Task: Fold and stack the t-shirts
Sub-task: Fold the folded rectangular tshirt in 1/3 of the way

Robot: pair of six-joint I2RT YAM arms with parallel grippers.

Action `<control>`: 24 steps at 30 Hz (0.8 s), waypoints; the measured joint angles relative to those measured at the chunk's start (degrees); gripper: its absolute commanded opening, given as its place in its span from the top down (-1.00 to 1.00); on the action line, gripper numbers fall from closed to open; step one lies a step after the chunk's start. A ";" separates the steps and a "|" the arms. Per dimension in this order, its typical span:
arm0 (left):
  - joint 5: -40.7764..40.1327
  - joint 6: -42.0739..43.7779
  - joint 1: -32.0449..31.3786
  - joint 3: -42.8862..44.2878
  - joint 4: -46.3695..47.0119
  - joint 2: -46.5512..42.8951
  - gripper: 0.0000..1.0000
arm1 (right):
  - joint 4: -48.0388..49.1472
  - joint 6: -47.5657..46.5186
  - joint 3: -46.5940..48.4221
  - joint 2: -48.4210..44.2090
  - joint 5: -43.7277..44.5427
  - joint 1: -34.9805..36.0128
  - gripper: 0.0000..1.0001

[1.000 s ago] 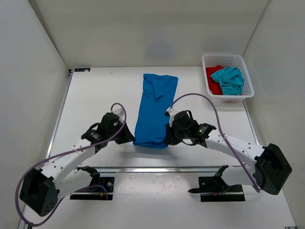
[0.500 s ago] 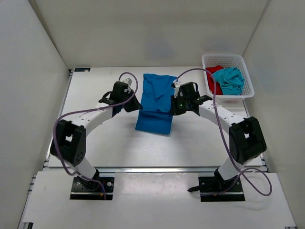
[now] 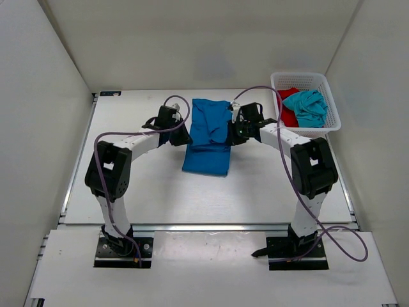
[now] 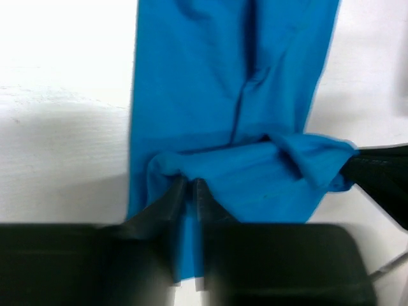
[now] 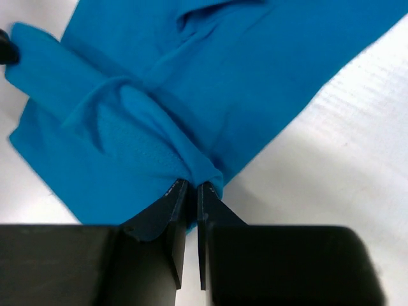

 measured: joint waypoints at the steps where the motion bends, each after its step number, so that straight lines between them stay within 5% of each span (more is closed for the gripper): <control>1: -0.04 0.20 0.04 0.07 0.17 0.59 -0.35 | 0.37 -0.17 0.57 0.87 0.09 -0.09 0.41; 2: -0.17 0.15 0.13 0.44 0.07 1.27 -0.64 | 0.66 -0.02 1.01 1.66 0.33 -0.17 0.01; 4: -0.46 -0.28 0.55 1.66 -0.13 2.67 -0.97 | 0.85 -0.55 1.79 2.91 1.03 -0.57 -0.33; 5: -0.61 -0.22 0.90 2.27 -0.33 3.02 -0.97 | 0.83 -0.74 2.25 3.28 1.49 -0.87 -0.41; 12: -0.90 -0.20 4.98 1.57 -1.14 -0.68 -0.95 | 0.20 -1.97 3.37 0.90 4.11 -1.57 -0.49; 18: -1.36 -0.04 5.22 -10.34 -3.56 -13.88 -0.97 | -1.46 -4.55 -4.94 -9.09 8.04 4.63 -0.54; 24: -2.05 0.17 4.15 -21.18 -7.63 -25.46 -0.97 | 0.46 -2.49 -9.51 -10.80 2.84 9.44 -0.54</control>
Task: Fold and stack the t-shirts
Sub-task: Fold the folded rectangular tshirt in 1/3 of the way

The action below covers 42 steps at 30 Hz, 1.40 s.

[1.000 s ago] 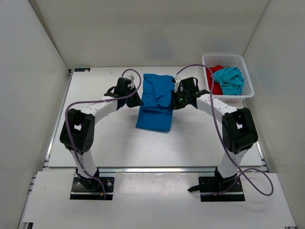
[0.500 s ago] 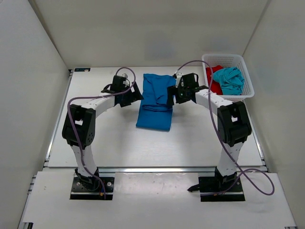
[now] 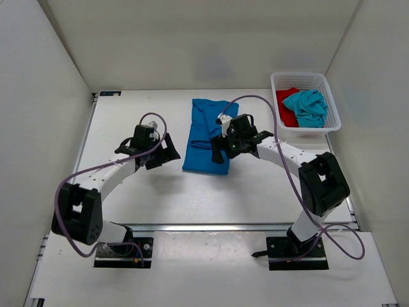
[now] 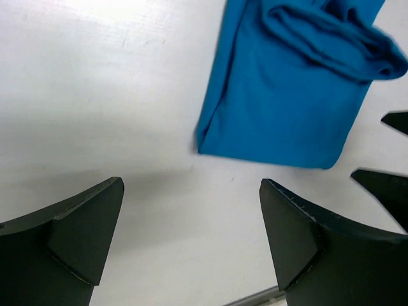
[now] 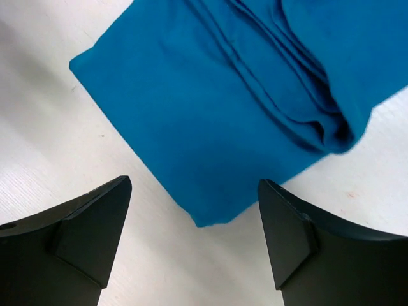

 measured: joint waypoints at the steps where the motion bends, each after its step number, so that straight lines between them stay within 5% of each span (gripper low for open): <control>1: -0.17 0.07 -0.20 -1.01 -0.92 -1.42 -0.97 | 0.44 0.33 0.04 0.74 -0.85 -0.17 -0.55; 31: -5.40 2.29 0.26 -6.67 -8.46 -10.43 -0.97 | 5.27 1.01 24.50 25.11 -3.67 -4.72 -0.55; 37: -5.73 3.10 -0.04 -6.64 -8.31 -9.20 -0.98 | 3.72 0.52 31.23 26.80 -0.48 -6.14 -0.55; 42: -5.64 4.09 -1.84 -6.03 -6.25 -4.24 -0.98 | 2.32 -1.90 26.67 20.46 2.95 -5.55 -0.57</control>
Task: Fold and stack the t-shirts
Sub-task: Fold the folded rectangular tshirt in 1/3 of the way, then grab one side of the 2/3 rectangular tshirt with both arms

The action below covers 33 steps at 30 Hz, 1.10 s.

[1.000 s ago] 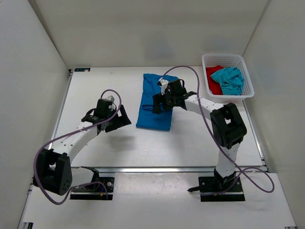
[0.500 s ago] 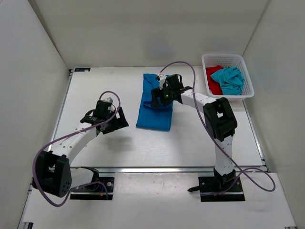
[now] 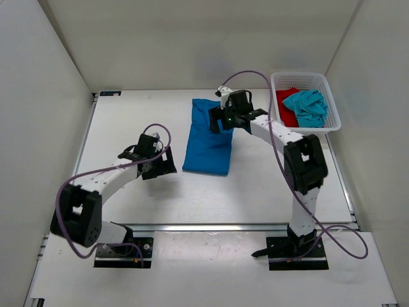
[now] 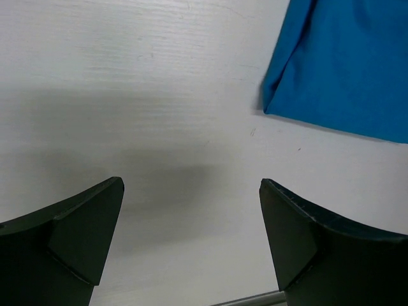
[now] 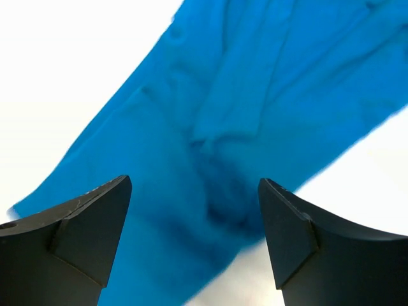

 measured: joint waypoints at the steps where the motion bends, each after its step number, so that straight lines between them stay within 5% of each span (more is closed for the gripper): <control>1: -0.02 0.17 -0.68 0.39 0.59 1.55 -0.94 | 0.11 -0.04 -2.89 -2.97 0.66 0.31 -0.56; 8: 0.83 1.18 -4.13 4.52 5.18 11.43 -0.63 | 3.65 4.92 -31.52 -29.11 0.33 2.12 -0.44; 14: 1.46 1.44 -5.57 6.34 9.53 15.06 -0.31 | 7.78 11.06 -45.90 -32.11 -3.28 4.87 -0.30; 26: 2.08 1.60 -7.54 7.89 13.86 20.37 0.24 | 14.32 14.14 -45.72 -23.15 -6.73 5.35 -0.12; 30: 2.29 1.49 -7.85 8.00 15.32 21.46 0.87 | 15.37 14.34 -45.72 -23.08 -6.84 5.01 0.26; 33: 2.34 1.68 -8.28 8.02 15.67 21.55 1.00 | 16.31 14.27 -45.72 -22.38 -6.82 4.59 0.67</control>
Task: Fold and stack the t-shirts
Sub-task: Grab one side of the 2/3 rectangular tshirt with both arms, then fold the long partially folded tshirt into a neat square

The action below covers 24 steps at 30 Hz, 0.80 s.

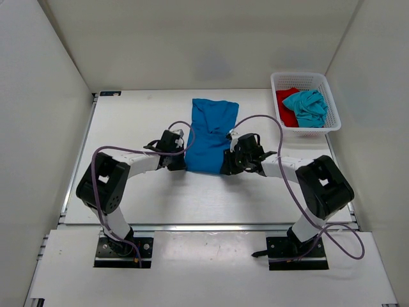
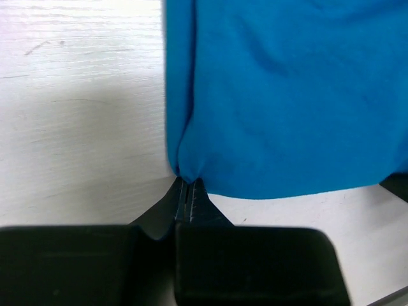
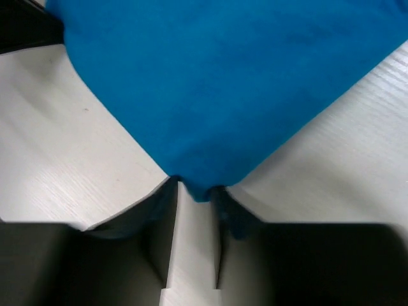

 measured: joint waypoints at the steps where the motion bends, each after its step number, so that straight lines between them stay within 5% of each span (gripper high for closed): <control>1: -0.04 0.07 -0.20 -0.02 0.02 0.00 1.00 | 0.04 0.00 -0.04 0.31 0.09 0.00 0.76; 2: -0.04 0.11 -0.44 -0.07 0.04 -0.02 1.00 | 0.02 -0.04 -0.15 0.50 0.26 0.02 0.97; 8: 0.24 -0.44 -1.40 -4.55 0.96 -3.78 1.00 | 0.81 0.04 -3.41 -0.92 1.51 2.51 0.99; 15: -0.11 -2.10 -7.80 -11.80 -12.11 -22.67 1.00 | -13.90 3.87 -9.16 -21.68 3.78 9.18 1.00; 20: 1.92 -2.84 -7.65 -8.28 -20.79 -36.65 1.00 | -22.69 6.71 -7.45 -32.70 1.31 9.20 1.00; 24: 4.02 -3.41 -5.07 -1.77 -21.92 -37.20 1.00 | -25.46 4.76 0.15 -31.10 0.15 5.07 1.00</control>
